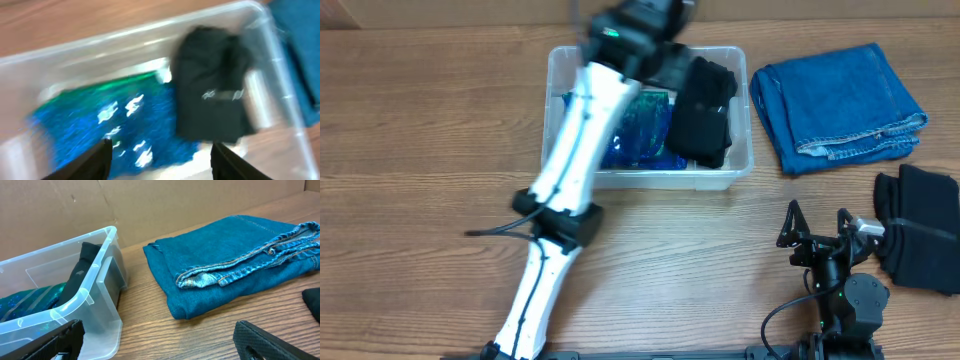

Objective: Pack container
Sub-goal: 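Release the cloth and raise the left arm away to the side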

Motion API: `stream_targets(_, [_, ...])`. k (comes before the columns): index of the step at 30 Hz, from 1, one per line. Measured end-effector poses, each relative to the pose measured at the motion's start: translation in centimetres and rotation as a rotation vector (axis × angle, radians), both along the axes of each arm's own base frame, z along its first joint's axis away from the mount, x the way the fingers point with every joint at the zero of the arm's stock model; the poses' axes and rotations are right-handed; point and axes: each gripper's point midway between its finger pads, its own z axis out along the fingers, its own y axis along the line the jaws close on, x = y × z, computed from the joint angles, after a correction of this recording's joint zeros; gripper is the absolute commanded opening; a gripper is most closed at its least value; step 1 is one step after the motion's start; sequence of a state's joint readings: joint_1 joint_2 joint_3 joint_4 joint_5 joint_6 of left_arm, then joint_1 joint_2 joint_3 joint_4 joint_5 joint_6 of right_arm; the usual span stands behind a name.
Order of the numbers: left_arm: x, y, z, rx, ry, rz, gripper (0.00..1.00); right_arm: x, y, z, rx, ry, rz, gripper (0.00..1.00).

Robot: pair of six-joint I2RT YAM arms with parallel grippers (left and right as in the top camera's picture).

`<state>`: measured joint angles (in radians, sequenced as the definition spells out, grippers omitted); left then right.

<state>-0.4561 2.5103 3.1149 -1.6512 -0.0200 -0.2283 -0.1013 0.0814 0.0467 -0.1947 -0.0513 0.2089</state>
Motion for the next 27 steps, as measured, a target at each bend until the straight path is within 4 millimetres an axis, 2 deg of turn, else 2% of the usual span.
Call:
stream_targets(1, [-0.1, 1.9, 1.1, 0.004, -0.007, 0.032, 0.69, 0.0, 0.0, 0.0, 0.0, 0.0, 0.0, 1.0])
stream_targets(3, [0.2, 7.9, 5.8, -0.022, -0.093, 0.134, 0.71, 0.0, 0.0, 0.0, 0.001, 0.001, 0.001, 1.0])
stream_targets(5, [-0.4, 12.5, 9.7, -0.047, -0.172, 0.215, 0.73, 0.0, 0.0, 0.0, 0.0, 0.0, 0.0, 1.0])
stream_targets(6, [-1.0, 14.3, 11.5, -0.055, -0.209, 0.245, 0.75, 0.0, 0.0, 0.0, 0.0, 0.001, 0.0, 1.0])
stream_targets(8, [-2.3, 16.5, 14.2, -0.063, -0.271, 0.281, 0.75, 0.0, 0.0, 0.0, 0.0, 0.0, 0.0, 1.0])
stream_targets(11, [-4.9, 19.6, 16.1, -0.022, -0.284, 0.34, 0.75, 0.0, 0.0, 0.0, 0.0, 0.0, 0.0, 1.0])
stream_targets(14, [-7.4, 22.6, 14.9, 0.072, -0.203, 0.418, 0.75, 0.0, 0.0, 0.0, 0.0, 0.0, 0.0, 1.0])
stream_targets(18, [-9.9, 25.6, 11.7, 0.174, -0.073, 0.513, 0.76, 0.0, 0.0, 0.0, 0.0, 0.0, 0.0, 1.0])
stream_targets(20, [-9.6, 26.9, 10.1, 0.195, -0.036, 0.554, 0.78, 0.0, 0.0, 0.0, 0.0, 0.0, 0.0, 1.0])
stream_targets(27, [-6.5, 31.3, 4.3, 0.16, 0.018, 0.642, 0.81, 0.0, 0.0, 0.0, 0.001, 0.001, 0.0, 1.0])
